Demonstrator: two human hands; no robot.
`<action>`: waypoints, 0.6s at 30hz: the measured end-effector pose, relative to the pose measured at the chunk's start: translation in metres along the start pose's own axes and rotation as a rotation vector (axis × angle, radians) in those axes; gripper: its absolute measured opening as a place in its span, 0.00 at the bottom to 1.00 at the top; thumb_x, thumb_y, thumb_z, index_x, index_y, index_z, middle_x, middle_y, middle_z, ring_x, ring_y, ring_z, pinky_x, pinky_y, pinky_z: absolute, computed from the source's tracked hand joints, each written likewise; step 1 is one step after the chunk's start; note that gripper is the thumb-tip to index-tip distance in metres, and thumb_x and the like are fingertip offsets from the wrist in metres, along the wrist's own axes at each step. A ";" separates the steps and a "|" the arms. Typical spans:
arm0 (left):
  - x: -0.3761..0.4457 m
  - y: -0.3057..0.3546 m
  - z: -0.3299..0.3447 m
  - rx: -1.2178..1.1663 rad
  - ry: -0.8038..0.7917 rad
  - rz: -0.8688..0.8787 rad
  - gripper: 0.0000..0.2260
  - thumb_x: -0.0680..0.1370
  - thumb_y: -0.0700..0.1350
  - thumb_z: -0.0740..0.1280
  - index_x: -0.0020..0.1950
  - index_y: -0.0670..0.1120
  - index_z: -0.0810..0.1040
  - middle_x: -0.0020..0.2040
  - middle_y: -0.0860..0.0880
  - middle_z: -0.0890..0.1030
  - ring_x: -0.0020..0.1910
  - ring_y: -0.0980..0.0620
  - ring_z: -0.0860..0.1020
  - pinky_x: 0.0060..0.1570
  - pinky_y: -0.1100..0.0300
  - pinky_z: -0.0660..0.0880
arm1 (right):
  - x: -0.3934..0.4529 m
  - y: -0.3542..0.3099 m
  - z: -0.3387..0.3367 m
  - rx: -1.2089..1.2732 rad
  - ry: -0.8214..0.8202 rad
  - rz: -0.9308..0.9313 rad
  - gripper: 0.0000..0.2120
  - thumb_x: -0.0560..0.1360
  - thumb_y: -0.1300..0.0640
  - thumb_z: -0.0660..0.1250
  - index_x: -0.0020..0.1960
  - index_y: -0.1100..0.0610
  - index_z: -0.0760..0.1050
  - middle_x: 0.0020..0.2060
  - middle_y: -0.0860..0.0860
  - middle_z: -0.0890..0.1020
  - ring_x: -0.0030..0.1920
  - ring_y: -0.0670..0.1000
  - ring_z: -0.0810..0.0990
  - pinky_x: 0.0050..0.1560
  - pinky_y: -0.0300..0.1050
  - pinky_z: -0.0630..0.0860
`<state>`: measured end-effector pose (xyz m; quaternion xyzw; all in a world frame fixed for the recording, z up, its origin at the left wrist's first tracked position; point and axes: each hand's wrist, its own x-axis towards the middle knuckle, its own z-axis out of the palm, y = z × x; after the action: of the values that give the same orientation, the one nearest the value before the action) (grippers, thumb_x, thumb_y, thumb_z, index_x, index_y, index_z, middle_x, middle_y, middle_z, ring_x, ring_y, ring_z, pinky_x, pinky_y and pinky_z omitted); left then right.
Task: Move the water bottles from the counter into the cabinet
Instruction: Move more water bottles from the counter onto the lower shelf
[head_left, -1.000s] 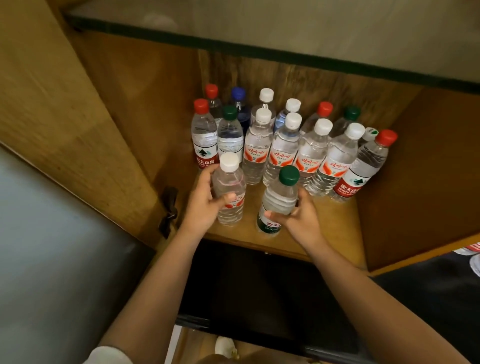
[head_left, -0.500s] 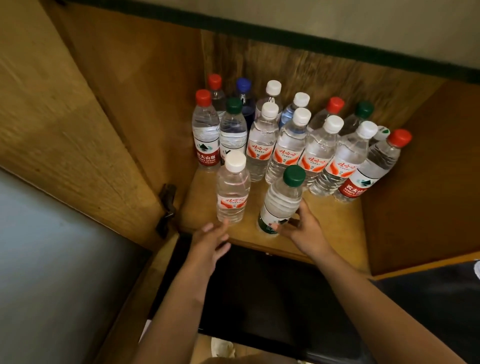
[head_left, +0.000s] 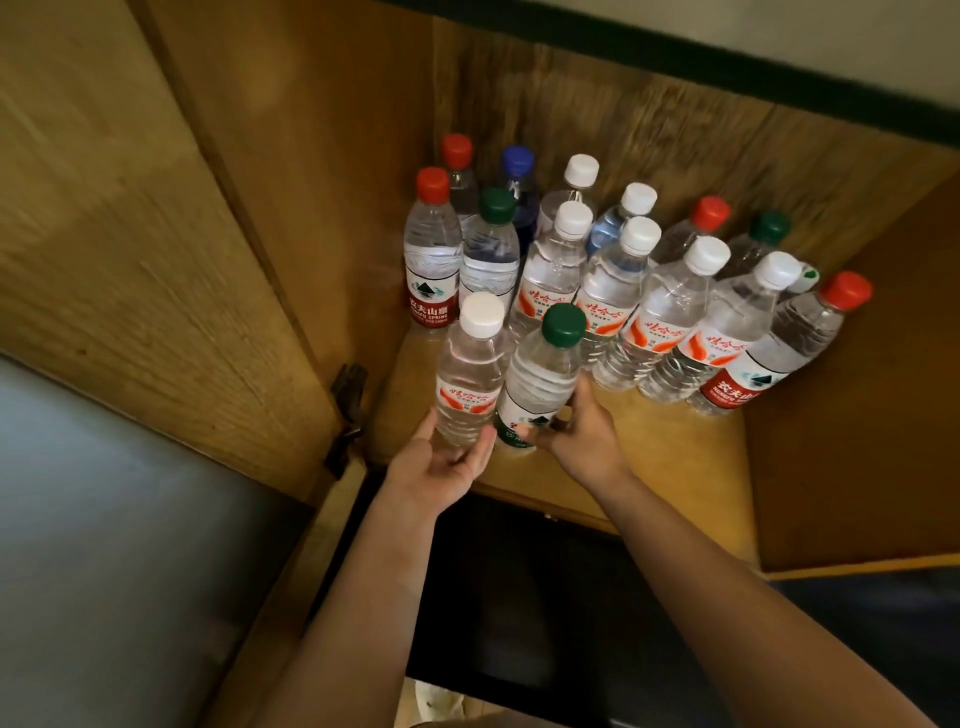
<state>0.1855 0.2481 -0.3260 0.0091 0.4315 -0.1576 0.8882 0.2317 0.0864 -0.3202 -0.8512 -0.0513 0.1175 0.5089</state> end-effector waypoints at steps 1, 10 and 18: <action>0.000 0.005 0.002 0.008 0.013 0.011 0.18 0.78 0.48 0.64 0.52 0.31 0.71 0.51 0.32 0.74 0.57 0.38 0.73 0.56 0.50 0.75 | 0.003 -0.003 0.004 -0.010 0.002 -0.004 0.36 0.64 0.60 0.76 0.66 0.53 0.62 0.58 0.47 0.76 0.57 0.45 0.72 0.55 0.42 0.71; 0.005 0.022 0.040 0.083 0.052 0.447 0.09 0.79 0.44 0.61 0.55 0.41 0.74 0.64 0.42 0.74 0.62 0.45 0.74 0.59 0.52 0.74 | 0.031 -0.029 0.043 -0.070 0.074 -0.011 0.33 0.64 0.57 0.77 0.63 0.51 0.63 0.60 0.50 0.78 0.60 0.51 0.76 0.54 0.43 0.73; 0.018 0.022 0.057 0.373 0.023 0.564 0.18 0.80 0.52 0.56 0.64 0.43 0.70 0.65 0.40 0.74 0.65 0.41 0.72 0.53 0.51 0.71 | 0.044 -0.043 0.062 -0.058 0.111 0.017 0.31 0.66 0.58 0.75 0.62 0.53 0.61 0.60 0.52 0.77 0.61 0.53 0.75 0.56 0.43 0.72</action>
<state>0.2457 0.2557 -0.3065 0.2920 0.3857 0.0180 0.8750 0.2599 0.1694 -0.3172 -0.8712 -0.0191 0.0731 0.4850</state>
